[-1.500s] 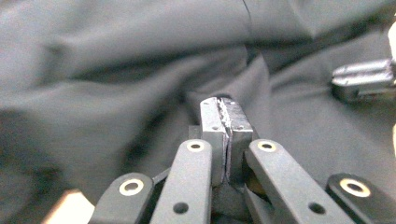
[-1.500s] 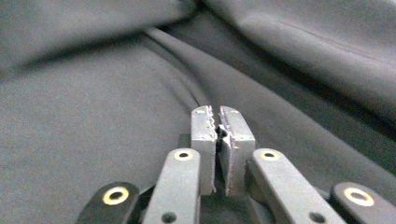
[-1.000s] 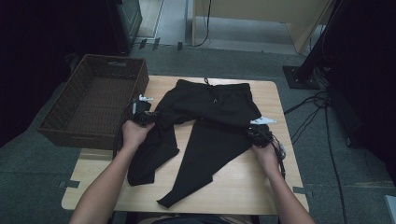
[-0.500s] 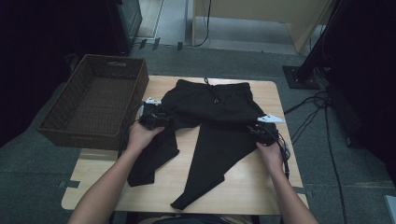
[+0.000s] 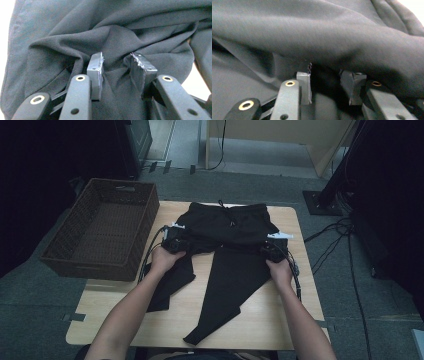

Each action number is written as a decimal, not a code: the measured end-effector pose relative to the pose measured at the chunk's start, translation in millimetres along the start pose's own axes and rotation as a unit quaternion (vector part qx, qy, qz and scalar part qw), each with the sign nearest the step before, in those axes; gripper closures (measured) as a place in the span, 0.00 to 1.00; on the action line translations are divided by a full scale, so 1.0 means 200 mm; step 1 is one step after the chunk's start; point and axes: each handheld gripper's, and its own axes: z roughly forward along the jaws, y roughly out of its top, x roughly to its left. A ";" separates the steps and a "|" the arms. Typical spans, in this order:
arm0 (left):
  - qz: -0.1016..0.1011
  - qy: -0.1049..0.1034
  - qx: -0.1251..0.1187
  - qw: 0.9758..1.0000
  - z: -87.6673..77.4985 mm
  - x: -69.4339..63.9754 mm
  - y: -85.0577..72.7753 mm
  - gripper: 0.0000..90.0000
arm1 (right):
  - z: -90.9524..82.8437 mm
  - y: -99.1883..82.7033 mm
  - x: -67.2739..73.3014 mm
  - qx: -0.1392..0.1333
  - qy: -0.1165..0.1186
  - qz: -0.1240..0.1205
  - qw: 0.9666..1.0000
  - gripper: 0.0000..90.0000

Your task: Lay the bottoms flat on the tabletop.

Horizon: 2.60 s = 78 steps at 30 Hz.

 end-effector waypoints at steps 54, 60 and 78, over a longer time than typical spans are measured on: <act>0.035 -0.036 0.004 0.999 -0.17 -0.10 -0.26 0.97 | -0.07 -0.08 0.35 0.008 0.053 -0.052 0.997 0.54; 0.039 -0.104 -0.005 0.994 -0.30 -0.18 -0.33 0.98 | -0.16 -0.14 0.36 0.021 0.064 -0.065 0.996 0.54; 0.011 -0.128 -0.033 0.991 -0.52 -0.18 -0.40 0.97 | -0.39 -0.24 0.33 0.041 0.059 -0.078 0.994 0.52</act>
